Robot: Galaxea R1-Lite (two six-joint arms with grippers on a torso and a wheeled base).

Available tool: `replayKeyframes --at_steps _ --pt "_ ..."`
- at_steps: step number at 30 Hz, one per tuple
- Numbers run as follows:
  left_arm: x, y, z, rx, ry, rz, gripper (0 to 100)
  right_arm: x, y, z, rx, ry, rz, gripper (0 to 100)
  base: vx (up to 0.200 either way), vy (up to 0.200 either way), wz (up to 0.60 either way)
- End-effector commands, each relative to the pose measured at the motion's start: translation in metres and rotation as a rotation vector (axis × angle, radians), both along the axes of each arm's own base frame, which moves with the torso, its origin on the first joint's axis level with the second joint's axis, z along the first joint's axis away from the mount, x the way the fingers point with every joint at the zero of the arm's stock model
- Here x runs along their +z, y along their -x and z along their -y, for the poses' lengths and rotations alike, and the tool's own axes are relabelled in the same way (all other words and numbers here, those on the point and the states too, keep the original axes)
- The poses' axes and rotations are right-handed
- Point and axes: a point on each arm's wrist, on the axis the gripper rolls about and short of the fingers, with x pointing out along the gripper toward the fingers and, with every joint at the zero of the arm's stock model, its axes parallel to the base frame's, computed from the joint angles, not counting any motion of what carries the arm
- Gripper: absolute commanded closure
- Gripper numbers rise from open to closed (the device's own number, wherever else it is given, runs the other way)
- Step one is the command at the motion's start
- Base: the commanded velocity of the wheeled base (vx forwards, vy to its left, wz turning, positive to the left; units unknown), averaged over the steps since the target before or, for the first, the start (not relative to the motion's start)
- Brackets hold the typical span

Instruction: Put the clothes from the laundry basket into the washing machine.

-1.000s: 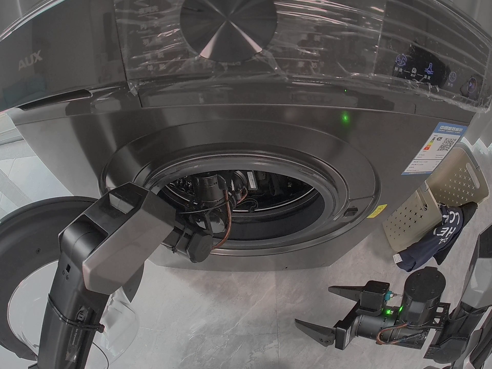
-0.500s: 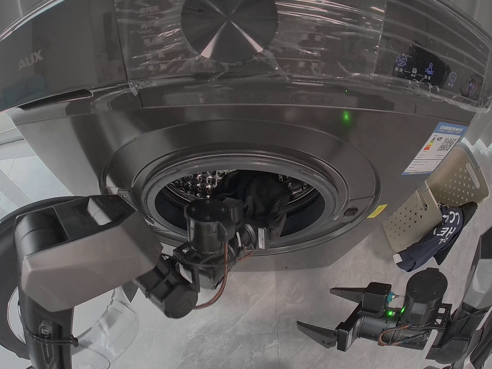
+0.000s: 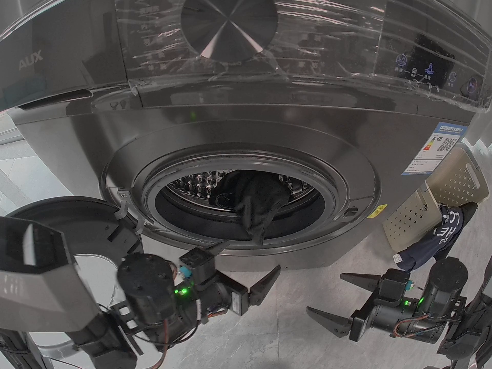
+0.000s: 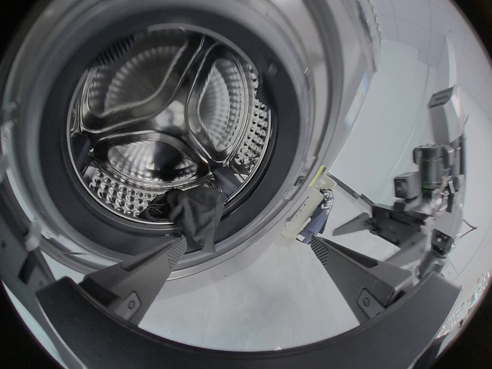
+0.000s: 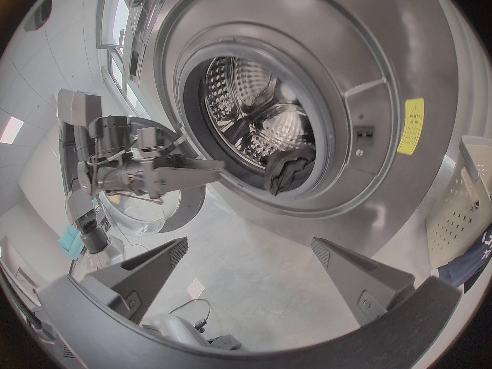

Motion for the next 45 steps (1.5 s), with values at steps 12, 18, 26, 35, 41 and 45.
replayKeyframes --at_steps 12,18,26,35,41,45 --pt "0.03 0.054 -0.06 0.023 0.029 0.038 0 0.012 0.002 0.013 -0.045 -0.027 0.049 0 -0.117 0.0 0.0" --pt "0.031 0.059 -0.066 0.023 0.024 0.039 0 0.015 0.001 0.016 -0.064 -0.033 0.058 0 -0.2 0.0 0.0" --pt "0.032 0.058 -0.067 0.031 0.026 0.046 0 0.015 0.001 0.017 -0.067 -0.034 0.059 0 -0.2 0.0 0.0" --pt "0.029 0.055 -0.067 0.034 0.028 0.031 0 0.013 0.001 0.015 -0.059 -0.026 0.05 0 0.0 0.0 0.0" --pt "0.034 0.052 -0.06 0.026 0.06 0.041 0 0.014 0.002 0.014 -0.054 -0.031 0.056 0 0.0 0.0 0.0" --pt "0.035 0.052 -0.059 0.027 0.071 0.037 0 0.014 0.002 0.015 -0.056 -0.031 0.055 0 0.05 0.0 0.0"
